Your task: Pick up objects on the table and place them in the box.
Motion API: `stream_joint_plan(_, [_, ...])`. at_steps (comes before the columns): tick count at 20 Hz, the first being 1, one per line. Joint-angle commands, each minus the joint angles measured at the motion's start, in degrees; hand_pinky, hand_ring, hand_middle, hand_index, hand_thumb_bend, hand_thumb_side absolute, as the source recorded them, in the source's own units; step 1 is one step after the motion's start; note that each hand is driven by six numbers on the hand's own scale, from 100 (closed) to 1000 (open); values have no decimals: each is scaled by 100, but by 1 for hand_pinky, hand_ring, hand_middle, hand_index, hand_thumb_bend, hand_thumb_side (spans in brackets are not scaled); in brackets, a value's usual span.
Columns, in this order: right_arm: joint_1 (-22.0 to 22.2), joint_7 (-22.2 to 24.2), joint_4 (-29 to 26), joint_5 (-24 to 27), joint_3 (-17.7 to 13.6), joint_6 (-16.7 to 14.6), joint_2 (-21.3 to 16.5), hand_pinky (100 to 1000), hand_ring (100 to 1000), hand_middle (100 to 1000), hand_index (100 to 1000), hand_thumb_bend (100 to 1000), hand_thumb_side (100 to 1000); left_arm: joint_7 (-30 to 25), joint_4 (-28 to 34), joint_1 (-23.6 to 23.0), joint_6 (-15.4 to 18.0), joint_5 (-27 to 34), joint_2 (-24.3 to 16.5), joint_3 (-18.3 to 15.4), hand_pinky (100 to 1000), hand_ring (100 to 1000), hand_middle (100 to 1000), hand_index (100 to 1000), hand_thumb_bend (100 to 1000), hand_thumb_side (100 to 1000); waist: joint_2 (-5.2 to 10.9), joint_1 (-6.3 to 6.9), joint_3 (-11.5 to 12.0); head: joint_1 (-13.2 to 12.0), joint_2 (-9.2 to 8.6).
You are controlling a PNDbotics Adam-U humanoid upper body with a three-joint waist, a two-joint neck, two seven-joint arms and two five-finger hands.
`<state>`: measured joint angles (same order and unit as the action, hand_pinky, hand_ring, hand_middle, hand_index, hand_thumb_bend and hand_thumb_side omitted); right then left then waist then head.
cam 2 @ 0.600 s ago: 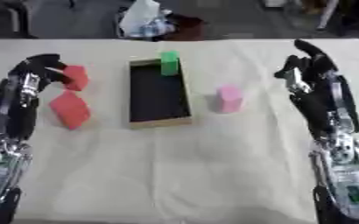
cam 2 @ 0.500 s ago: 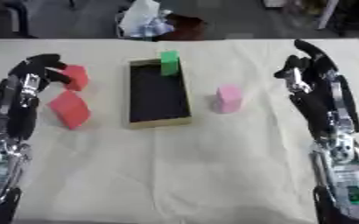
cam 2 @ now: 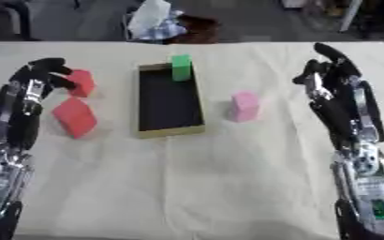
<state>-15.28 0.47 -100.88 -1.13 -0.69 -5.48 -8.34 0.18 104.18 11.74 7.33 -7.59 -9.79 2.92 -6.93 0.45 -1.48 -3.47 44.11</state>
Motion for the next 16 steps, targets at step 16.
stream_joint_plan(16, [-9,34,-46,2,-50,31,-115,710,576,470,862,100,470,-1846,-110,439,-430,-3456,-1955,-331,773,727,774,880,149,614,-9,26,-72,20,1])
